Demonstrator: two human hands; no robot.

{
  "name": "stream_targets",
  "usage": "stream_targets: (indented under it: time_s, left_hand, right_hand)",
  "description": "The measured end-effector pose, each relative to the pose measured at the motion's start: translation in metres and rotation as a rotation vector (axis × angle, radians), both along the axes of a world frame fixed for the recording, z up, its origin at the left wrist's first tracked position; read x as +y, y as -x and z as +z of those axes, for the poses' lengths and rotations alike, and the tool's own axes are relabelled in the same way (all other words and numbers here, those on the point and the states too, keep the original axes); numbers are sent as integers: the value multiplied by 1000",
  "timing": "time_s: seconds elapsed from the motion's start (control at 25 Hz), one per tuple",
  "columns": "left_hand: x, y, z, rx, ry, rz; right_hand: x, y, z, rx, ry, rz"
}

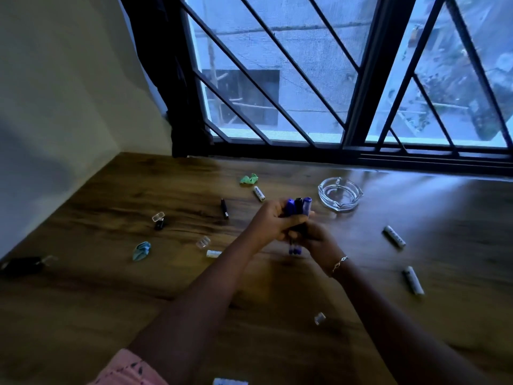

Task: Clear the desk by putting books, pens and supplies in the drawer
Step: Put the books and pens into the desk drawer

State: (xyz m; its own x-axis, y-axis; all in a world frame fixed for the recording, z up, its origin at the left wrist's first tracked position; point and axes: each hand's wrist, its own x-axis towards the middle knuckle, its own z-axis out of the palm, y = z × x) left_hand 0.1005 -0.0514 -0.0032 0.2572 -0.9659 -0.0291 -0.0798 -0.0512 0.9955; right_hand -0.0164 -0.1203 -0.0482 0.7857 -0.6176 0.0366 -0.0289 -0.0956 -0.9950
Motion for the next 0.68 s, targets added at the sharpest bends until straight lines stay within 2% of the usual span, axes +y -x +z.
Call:
stream_targets:
  time_s: [0.2,0.32,0.52,0.68]
  left_hand:
    - [8,21,-4,79,34,74]
    - [18,41,3,63,35,120]
    - [26,88,12,129,93,134]
    - [37,141,-3,146,97,158]
  right_hand:
    - [3,22,11,23,-35,114]
    - [9,38,16,50,-60,173]
    - [21,87,21,-24,-199,105]
    - [36,142,21,22,-165,115]
